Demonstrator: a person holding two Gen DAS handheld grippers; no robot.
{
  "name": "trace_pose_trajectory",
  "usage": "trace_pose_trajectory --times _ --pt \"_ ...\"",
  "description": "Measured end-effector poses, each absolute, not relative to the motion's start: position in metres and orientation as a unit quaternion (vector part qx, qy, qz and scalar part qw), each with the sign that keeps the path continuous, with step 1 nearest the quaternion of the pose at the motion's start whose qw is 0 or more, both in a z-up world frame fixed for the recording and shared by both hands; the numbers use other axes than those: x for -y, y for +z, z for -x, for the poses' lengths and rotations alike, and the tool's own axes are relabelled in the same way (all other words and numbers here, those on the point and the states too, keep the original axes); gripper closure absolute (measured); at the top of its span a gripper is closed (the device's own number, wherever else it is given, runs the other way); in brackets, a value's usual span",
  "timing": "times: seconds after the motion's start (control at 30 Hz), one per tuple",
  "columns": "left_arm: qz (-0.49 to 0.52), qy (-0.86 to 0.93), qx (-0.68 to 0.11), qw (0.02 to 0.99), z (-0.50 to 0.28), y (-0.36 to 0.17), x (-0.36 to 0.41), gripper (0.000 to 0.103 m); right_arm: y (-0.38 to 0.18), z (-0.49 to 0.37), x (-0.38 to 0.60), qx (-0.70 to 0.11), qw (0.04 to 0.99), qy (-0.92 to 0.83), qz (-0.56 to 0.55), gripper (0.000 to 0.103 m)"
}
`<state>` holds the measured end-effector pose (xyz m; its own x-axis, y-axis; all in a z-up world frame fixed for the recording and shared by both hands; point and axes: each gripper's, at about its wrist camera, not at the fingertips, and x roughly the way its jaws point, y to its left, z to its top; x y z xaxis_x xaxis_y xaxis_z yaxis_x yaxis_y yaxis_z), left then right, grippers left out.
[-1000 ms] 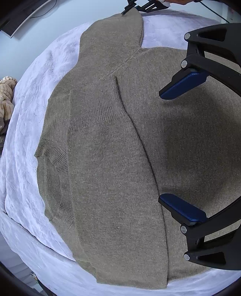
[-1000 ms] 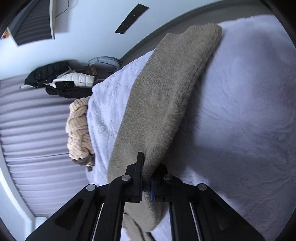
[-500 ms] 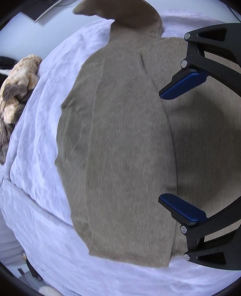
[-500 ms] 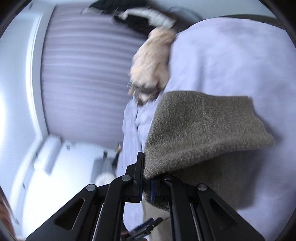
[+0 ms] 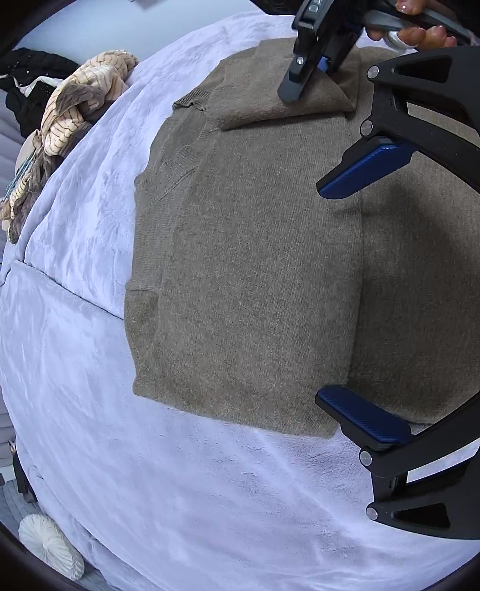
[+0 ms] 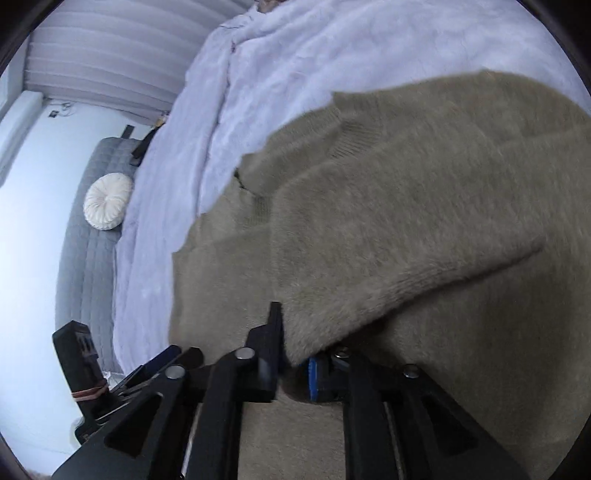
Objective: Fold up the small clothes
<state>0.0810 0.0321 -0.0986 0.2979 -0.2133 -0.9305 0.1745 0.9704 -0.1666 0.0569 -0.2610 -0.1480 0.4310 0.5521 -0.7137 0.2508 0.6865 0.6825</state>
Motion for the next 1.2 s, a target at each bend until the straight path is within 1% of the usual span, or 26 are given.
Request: trace_pose_trajectory --times 0.03,0.07,0.1,0.2,0.23,0.27,0.3,0.37,0.47,0.57,0.67,0.7,0.73,0.77,0.83,0.93,1.07,1.2 --pt "0.019 -0.125 -0.577 0.807 -0.082 -0.098 -0.034 0.001 -0.150 -0.051 0.265 -0.519 0.750 0.090 -0.399 0.053" --pt "0.024 -0.131 -0.575 0.807 -0.083 -0.098 -0.036 0.001 -0.149 -0.049 0.271 -0.510 0.749 0.087 -0.414 0.045" --pt "0.032 -0.137 -0.573 0.807 -0.086 -0.097 -0.037 0.001 -0.146 -0.043 0.278 -0.498 0.750 0.077 -0.429 0.041" --pt "0.070 -0.168 -0.565 0.805 -0.091 -0.090 -0.046 0.001 -0.133 -0.042 0.298 -0.467 0.760 0.029 -0.451 0.042" --pt "0.089 -0.183 -0.563 0.801 -0.094 -0.088 -0.049 0.001 -0.131 -0.045 0.305 -0.459 0.760 0.016 -0.459 0.060" --pt "0.107 -0.196 -0.562 0.796 -0.097 -0.086 -0.052 0.001 -0.129 -0.050 0.308 -0.454 0.762 0.008 -0.462 0.074" --pt "0.129 -0.211 -0.561 0.790 -0.101 -0.085 -0.056 0.001 -0.126 -0.056 0.308 -0.452 0.767 0.004 -0.456 0.091" --pt "0.170 -0.238 -0.558 0.777 -0.110 -0.084 -0.064 0.001 -0.111 -0.069 0.297 -0.451 0.787 0.030 -0.421 0.093" --pt "0.211 -0.257 -0.557 0.761 -0.120 -0.087 -0.074 0.001 -0.093 -0.083 0.249 -0.469 0.815 0.092 -0.328 0.093" --pt "0.237 -0.255 -0.569 0.745 -0.127 -0.096 -0.080 0.001 -0.099 -0.093 0.199 -0.501 0.811 0.144 -0.264 0.093" --pt "0.249 -0.252 -0.578 0.735 -0.126 -0.104 -0.080 0.001 -0.115 -0.093 0.168 -0.542 0.794 0.164 -0.222 0.089" --pt "0.248 -0.252 -0.579 0.734 -0.127 -0.107 -0.079 0.001 -0.120 -0.091 0.161 -0.555 0.788 0.166 -0.207 0.081" --pt "0.247 -0.252 -0.580 0.734 -0.126 -0.108 -0.077 0.001 -0.124 -0.088 0.156 -0.565 0.784 0.168 -0.195 0.072" --pt "0.242 -0.253 -0.582 0.734 -0.126 -0.109 -0.074 0.001 -0.127 -0.084 0.154 -0.570 0.781 0.171 -0.189 0.068" --pt "0.235 -0.253 -0.584 0.734 -0.126 -0.110 -0.072 0.001 -0.125 -0.074 0.158 -0.571 0.778 0.178 -0.193 0.054" --pt "0.223 -0.256 -0.590 0.733 -0.128 -0.110 -0.064 0.001 -0.121 -0.053 0.184 -0.568 0.777 0.156 -0.221 0.052" --pt "0.201 -0.262 -0.597 0.731 -0.131 -0.110 -0.046 0.001 -0.130 -0.009 0.247 -0.563 0.757 0.096 -0.318 0.050" --pt "0.187 -0.266 -0.603 0.729 -0.133 -0.112 -0.027 0.001 -0.141 0.045 0.309 -0.531 0.727 0.016 -0.434 0.050"
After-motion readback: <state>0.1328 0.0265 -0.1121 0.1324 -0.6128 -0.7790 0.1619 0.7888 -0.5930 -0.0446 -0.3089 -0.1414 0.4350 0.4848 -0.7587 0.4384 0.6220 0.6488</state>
